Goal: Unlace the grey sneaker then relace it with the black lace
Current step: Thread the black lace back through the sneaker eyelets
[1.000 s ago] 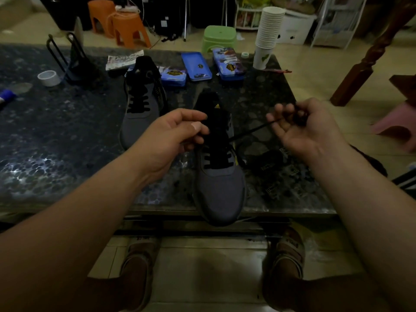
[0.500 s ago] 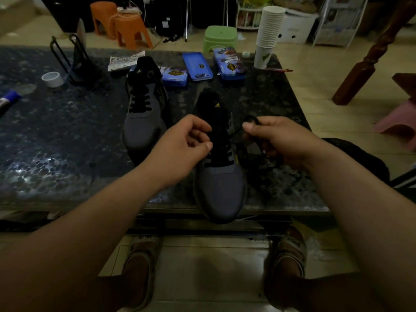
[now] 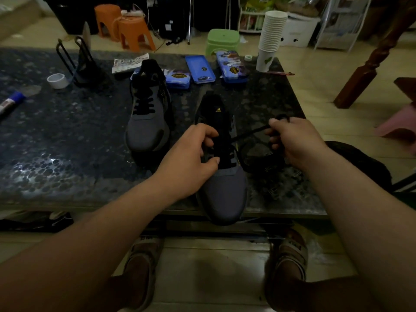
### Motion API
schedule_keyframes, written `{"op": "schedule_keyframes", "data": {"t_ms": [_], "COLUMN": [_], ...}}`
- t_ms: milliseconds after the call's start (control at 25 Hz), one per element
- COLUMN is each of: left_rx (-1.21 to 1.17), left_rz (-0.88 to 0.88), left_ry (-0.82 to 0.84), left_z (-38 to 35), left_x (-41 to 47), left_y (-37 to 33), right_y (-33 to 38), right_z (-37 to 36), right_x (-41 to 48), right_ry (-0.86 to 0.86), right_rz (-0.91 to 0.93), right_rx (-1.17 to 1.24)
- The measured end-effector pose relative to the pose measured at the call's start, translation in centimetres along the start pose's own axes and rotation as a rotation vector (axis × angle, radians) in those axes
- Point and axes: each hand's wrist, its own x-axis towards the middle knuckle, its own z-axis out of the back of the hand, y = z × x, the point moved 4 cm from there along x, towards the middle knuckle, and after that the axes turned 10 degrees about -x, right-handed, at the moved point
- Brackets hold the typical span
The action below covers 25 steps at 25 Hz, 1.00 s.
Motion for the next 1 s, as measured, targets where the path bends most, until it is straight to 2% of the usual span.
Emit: {"op": "schedule_keyframes", "data": {"t_ms": [80, 160, 200, 280, 320, 360, 400, 480, 560, 680, 760, 880, 960, 1000], "left_rx": [0.008, 0.001, 0.001, 0.024, 0.044, 0.065, 0.084, 0.123, 0.114, -0.012, -0.096, -0.126, 0.021, 0.046], "left_rz": [-0.014, -0.020, -0.024, -0.024, -0.022, -0.031, -0.060, -0.154, -0.193, -0.064, -0.017, 0.020, -0.039, -0.058], "left_ry": [-0.027, -0.081, -0.105, -0.124, -0.125, -0.128, -0.132, -0.099, 0.002, 0.143, 0.159, -0.034, -0.275, -0.341], "left_z": [0.1, 0.4, 0.6, 0.6, 0.5, 0.3, 0.1, -0.7, -2.1, -3.7, -3.6, -0.6, 1.4, 1.5], "left_x": [0.1, 0.2, 0.3, 0.3, 0.3, 0.2, 0.0, -0.3, -0.3, 0.4, 0.8, 0.9, -0.1, -0.8], "left_y": [-0.1, -0.1, -0.2, -0.2, -0.3, -0.5, -0.8, -1.9, -3.1, -4.3, -4.5, -3.9, -4.3, -5.0], "right_y": [0.4, 2.2, 2.9, 2.6, 1.8, 1.1, 0.9, 1.5, 2.6, 3.5, 3.7, 3.6, 3.7, 3.9], "right_z": [1.2, 1.9, 1.7, -0.5, -1.6, -2.3, -2.4, -1.5, -0.3, 1.1, 2.0, 2.9, 2.6, 2.1], "right_x": [-0.3, -2.4, -3.6, -6.0, -6.9, -7.2, -7.3, -7.2, -7.7, -8.5, -8.0, -7.1, -7.1, -7.4], "right_ry": [-0.184, -0.338, -0.253, 0.202, 0.380, 0.449, 0.469, 0.477, 0.545, 0.606, 0.564, 0.505, 0.510, 0.517], "right_rz": [0.146, 0.416, 0.511, 0.484, 0.455, 0.459, 0.451, 0.348, 0.240, 0.191, 0.139, -0.003, -0.044, -0.050], "right_rx": [-0.440, -0.652, -0.646, -0.588, -0.638, -0.657, -0.593, -0.279, 0.017, 0.216, 0.364, 0.656, 0.773, 0.791]}}
